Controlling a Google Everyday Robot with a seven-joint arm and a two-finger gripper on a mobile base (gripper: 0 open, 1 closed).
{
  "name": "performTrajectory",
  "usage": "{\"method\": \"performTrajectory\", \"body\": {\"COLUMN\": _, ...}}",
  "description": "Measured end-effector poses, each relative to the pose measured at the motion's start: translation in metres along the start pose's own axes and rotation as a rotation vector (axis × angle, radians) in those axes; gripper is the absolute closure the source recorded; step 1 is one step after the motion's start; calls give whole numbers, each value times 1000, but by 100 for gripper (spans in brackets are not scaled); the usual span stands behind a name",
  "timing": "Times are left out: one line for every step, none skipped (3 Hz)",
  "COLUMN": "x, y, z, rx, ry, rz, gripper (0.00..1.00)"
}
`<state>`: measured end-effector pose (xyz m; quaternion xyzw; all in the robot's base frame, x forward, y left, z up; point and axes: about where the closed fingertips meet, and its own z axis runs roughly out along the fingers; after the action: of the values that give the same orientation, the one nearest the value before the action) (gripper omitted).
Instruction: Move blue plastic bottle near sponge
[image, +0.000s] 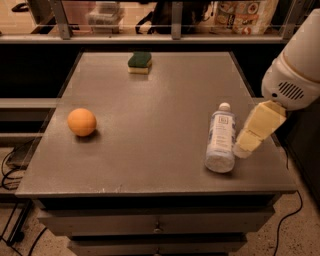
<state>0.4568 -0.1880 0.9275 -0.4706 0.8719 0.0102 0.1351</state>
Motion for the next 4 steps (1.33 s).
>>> {"method": "performTrajectory", "body": {"x": -8, "y": 5, "z": 22, "rx": -47, "ry": -15, "rz": 148, "gripper": 0}}
{"method": "performTrajectory", "body": {"x": -9, "y": 5, "z": 22, "rx": -48, "ry": -15, "rz": 176, "gripper": 0}}
{"method": "performTrajectory", "body": {"x": -6, "y": 1, "z": 31, "rx": -65, "ry": -8, "rz": 238, "gripper": 0}}
{"method": "performTrajectory", "body": {"x": -10, "y": -1, "z": 50, "rx": -91, "ry": 6, "rz": 318, "gripper": 0}}
